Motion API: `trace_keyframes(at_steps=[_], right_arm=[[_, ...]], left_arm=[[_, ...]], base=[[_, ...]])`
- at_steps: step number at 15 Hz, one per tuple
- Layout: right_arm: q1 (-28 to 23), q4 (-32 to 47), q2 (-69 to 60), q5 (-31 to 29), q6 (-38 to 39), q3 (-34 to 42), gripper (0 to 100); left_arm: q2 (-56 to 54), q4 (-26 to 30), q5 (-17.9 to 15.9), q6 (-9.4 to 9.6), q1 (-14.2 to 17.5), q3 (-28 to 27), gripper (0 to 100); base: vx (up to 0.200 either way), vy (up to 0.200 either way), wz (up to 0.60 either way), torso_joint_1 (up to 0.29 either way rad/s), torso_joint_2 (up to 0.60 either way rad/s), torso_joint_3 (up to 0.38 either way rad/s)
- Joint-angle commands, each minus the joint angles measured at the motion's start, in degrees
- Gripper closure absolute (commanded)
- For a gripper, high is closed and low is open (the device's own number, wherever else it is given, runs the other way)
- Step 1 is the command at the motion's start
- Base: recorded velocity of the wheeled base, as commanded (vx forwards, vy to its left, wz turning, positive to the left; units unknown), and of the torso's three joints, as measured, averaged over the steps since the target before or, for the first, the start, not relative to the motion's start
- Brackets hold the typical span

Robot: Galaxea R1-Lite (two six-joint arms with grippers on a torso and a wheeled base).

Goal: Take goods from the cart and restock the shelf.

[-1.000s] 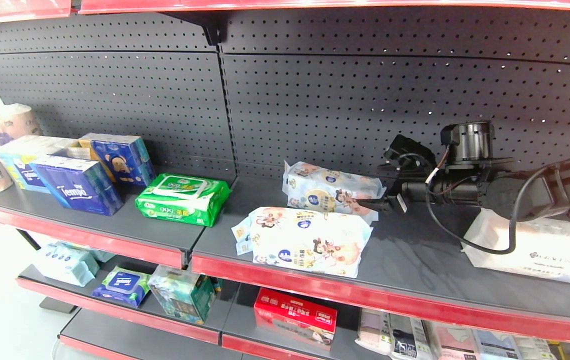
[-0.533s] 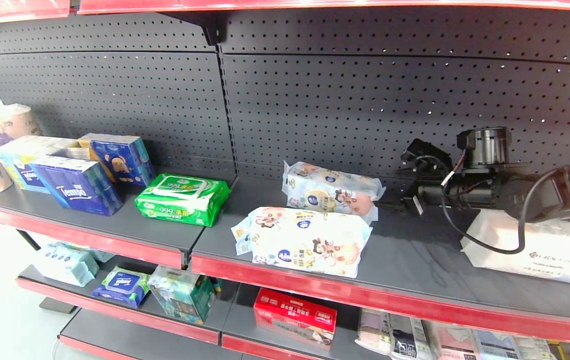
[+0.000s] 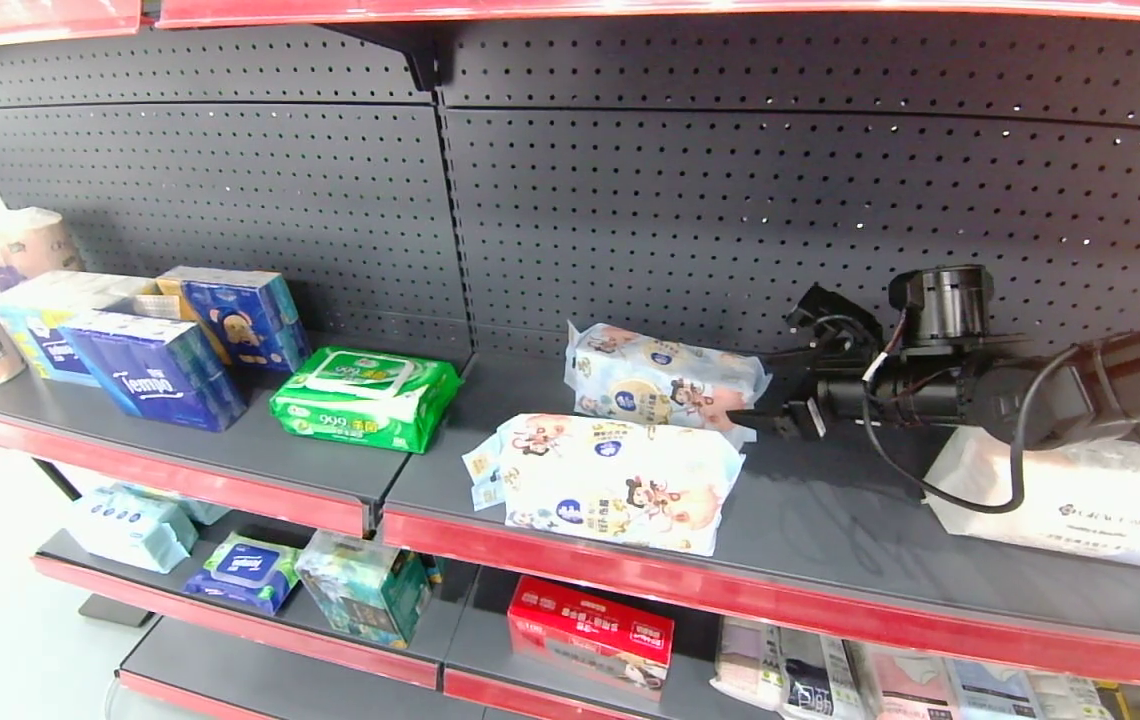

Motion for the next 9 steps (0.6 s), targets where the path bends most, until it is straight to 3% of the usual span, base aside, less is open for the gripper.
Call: trace_keyframes(at_steps=[1,9], right_arm=[[0.3,-0.3,2.0,0.0,0.5,-0.9,0],[1.6,-0.2,5.6,-0.2,1.1,-4.3,0]], left_arm=[[0.0,0.0,0.0,-0.01,0.0,0.0,0],[0.0,0.0,0.0,-0.01,0.0,0.0,0]], base=[[0.000,0.000,0.00,0.000,0.00,0.000],[0.000,0.000,0.00,0.000,0.00,0.000]])
